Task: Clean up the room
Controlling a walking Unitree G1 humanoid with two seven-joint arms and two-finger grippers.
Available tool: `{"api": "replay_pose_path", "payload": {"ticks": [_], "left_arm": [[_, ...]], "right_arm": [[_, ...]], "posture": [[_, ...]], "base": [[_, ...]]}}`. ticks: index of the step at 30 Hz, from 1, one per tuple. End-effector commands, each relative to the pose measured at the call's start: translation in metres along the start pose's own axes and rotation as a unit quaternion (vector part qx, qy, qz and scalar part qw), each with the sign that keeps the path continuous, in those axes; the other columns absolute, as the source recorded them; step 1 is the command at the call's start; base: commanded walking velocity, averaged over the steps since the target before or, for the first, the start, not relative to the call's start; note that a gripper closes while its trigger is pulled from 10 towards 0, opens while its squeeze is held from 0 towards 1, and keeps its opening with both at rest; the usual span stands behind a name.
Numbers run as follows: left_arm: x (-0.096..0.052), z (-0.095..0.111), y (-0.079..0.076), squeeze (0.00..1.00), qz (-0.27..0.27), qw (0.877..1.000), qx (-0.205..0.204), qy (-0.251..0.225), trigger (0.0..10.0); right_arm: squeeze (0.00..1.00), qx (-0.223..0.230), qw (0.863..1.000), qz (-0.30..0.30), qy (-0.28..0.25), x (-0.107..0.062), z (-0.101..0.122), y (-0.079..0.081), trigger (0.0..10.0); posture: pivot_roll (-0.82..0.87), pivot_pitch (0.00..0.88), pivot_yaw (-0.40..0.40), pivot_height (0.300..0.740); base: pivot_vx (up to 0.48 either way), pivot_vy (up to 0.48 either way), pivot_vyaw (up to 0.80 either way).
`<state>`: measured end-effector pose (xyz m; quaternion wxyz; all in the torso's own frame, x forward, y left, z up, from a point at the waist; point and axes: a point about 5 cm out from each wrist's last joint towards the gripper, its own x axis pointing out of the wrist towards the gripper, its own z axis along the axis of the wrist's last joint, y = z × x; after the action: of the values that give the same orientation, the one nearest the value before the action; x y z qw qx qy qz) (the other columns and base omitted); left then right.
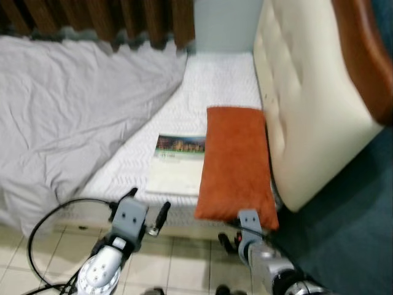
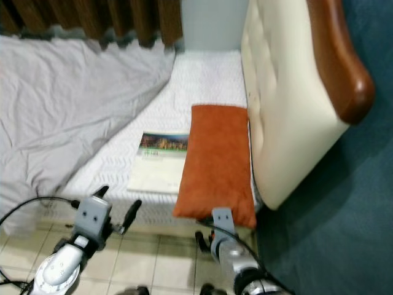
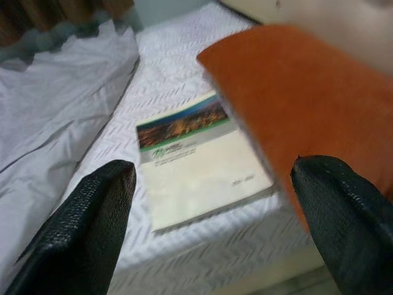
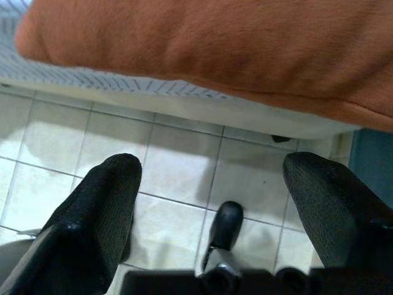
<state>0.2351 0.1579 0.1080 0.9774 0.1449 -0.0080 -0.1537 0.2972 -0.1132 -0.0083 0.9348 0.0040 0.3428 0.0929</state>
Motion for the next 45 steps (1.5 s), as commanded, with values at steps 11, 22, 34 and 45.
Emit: {"api": "replay_pose_path", "payload": {"ticks": [11, 22, 34, 45], "left_arm": [[-0.041, 0.022, 0.004, 0.0, -0.025, 0.999, -0.006, 0.027, 10.0], [-0.056, 0.025, -0.005, 0.0, -0.033, 0.998, -0.025, 0.056, 10.0], [-0.048, 0.024, -0.011, 0.0, -0.026, 0.997, -0.041, 0.059, 10.0], [-0.051, 0.021, -0.011, 0.0, -0.02, 0.997, -0.04, 0.067, 10.0]], "right_arm": [[0.0, -0.096, 0.991, -0.072, -0.053, 0.001, 0.035, -0.009, 10.0], [0.0, -0.206, 0.954, -0.165, -0.142, -0.007, 0.084, -0.038, 10.0], [0.0, -0.172, 0.943, -0.137, -0.25, -0.015, 0.149, -0.011, 10.0], [0.0, -0.143, 0.955, -0.123, -0.229, -0.011, 0.14, -0.005, 10.0]], "posture": [[0.29, 0.51, 0.016, 0.74], [0.26, 0.549, 0.004, 0.74], [0.23, 0.52, -0.035, 0.74], [0.24, 0.523, -0.039, 0.74]], "base": [[0.0, 0.0, 0.0], [0.0, 0.0, 0.0], [0.0, 0.0, 0.0], [0.0, 0.0, 0.0]]}}
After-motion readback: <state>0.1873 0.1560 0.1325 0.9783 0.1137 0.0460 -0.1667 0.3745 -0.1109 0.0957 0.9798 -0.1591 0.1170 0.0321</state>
